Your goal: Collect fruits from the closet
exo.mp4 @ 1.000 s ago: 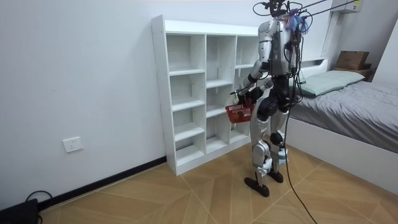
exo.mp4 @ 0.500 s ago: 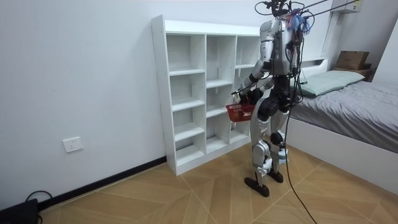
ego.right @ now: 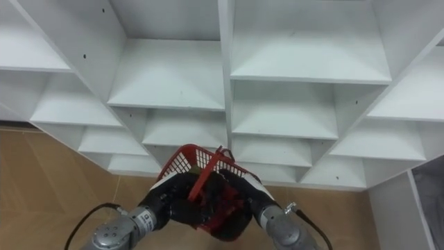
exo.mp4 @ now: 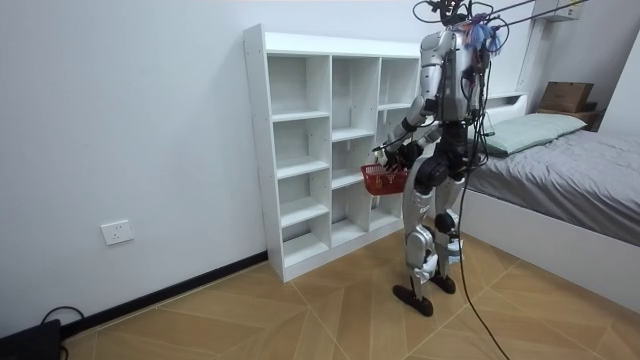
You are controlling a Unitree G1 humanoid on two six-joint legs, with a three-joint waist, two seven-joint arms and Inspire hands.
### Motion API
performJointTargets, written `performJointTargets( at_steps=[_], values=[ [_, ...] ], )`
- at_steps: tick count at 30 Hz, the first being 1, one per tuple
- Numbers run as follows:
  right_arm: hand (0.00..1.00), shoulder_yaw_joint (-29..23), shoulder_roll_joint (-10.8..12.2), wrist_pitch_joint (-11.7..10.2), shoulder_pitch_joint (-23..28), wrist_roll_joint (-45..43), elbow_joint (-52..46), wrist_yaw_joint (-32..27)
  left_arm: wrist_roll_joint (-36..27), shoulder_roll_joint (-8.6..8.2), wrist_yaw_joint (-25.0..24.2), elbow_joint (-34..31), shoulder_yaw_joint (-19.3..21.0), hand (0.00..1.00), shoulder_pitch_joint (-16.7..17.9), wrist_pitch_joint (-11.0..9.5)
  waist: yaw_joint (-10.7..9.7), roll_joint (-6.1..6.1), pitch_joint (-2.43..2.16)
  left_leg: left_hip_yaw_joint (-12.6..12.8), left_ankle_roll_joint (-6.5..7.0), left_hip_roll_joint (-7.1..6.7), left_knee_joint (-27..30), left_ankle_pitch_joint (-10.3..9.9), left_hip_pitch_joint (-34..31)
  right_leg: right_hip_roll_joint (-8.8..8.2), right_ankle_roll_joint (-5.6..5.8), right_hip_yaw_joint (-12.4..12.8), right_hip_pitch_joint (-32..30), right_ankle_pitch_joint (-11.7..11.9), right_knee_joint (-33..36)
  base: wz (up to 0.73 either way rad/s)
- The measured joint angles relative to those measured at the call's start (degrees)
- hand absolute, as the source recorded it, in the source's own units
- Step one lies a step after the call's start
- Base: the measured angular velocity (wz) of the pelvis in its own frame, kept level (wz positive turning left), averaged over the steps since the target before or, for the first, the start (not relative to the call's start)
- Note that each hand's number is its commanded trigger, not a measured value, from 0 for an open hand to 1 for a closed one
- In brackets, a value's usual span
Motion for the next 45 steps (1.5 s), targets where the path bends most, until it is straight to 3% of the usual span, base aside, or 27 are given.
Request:
performJointTargets(
  at_steps=[4,15,18,22,28,31,38,40,45],
  values=[
    [0.0,0.13,0.02,1.08,0.01,-0.02,-0.14,0.28,0.27,0.47,0.11,0.0,-0.03,1.0,0.07,0.02,-0.02,-0.02,0.0,0.0,0.0,0.0,-0.04,0.0,0.04,0.02,0.0,0.05,-0.05,0.0,0.04,0.0],
    [0.0,1.45,-0.72,1.23,0.73,0.19,-3.56,3.59,1.47,2.54,1.84,1.18,0.29,1.0,1.6,0.01,-0.01,-0.34,-0.01,1.35,0.0,0.06,-1.05,0.0,2.63,0.01,0.04,0.49,1.77,-0.02,-0.08,-0.04],
    [0.0,1.44,-0.99,1.28,1.68,1.3,-4.38,5.21,3.54,2.65,2.89,3.09,0.84,1.0,2.41,0.05,-0.01,-0.79,-0.23,1.58,0.0,0.04,-1.57,0.0,4.33,0.09,0.11,0.85,3.42,-0.09,-0.88,-0.05],
    [0.0,1.18,-1.48,2.59,5.33,4.4,-10.5,7.44,6.42,2.61,3.94,4.1,3.52,1.0,4.0,0.61,-0.06,-1.75,-0.85,1.41,-0.01,0.05,-1.95,-0.02,5.29,0.25,0.16,0.69,4.55,-0.11,-1.38,0.03],
    [0.0,-1.06,-2.14,3.8,8.75,6.34,-17.65,10.76,8.19,2.48,4.08,5.19,7.32,1.0,4.77,1.67,0.02,-1.67,-0.86,1.38,-0.06,0.12,-2.55,-0.15,6.77,0.37,0.19,0.8,5.9,0.03,-1.8,0.0],
    [0.0,-2.88,-2.36,4.03,10.03,9.4,-18.87,10.7,9.15,2.68,4.36,5.34,8.36,1.0,6.75,2.41,-0.24,-1.7,-0.93,1.42,-0.06,0.04,-3.14,-0.2,8.08,0.44,0.33,1.26,7.0,-0.09,-1.94,-0.03],
    [0.0,-6.62,-2.05,4.49,12.67,13.69,-18.86,8.17,9.17,2.26,7.28,12.72,12.79,1.0,8.98,3.09,-0.45,-2.65,-0.61,1.44,-0.2,0.04,-3.9,-0.49,10.51,0.97,0.4,1.39,9.36,-0.38,-3.04,0.0],
    [0.0,-8.44,-2.09,4.49,14.72,14.21,-18.86,7.67,9.06,2.21,7.87,12.73,14.93,1.0,11.28,3.23,-0.51,-2.88,-0.69,1.39,-0.24,0.01,-3.96,-0.83,11.22,1.12,0.39,1.63,10.29,-0.38,-3.35,0.0],
    [0.0,-11.85,-2.13,4.17,18.47,17.47,-18.9,4.64,8.97,1.72,10.1,14.45,19.74,1.0,13.07,2.79,-0.43,-2.87,-0.81,1.86,-0.35,0.29,-4.28,-1.65,13.5,1.54,0.45,2.14,12.08,-0.48,-4.14,-0.08]
  ],
)
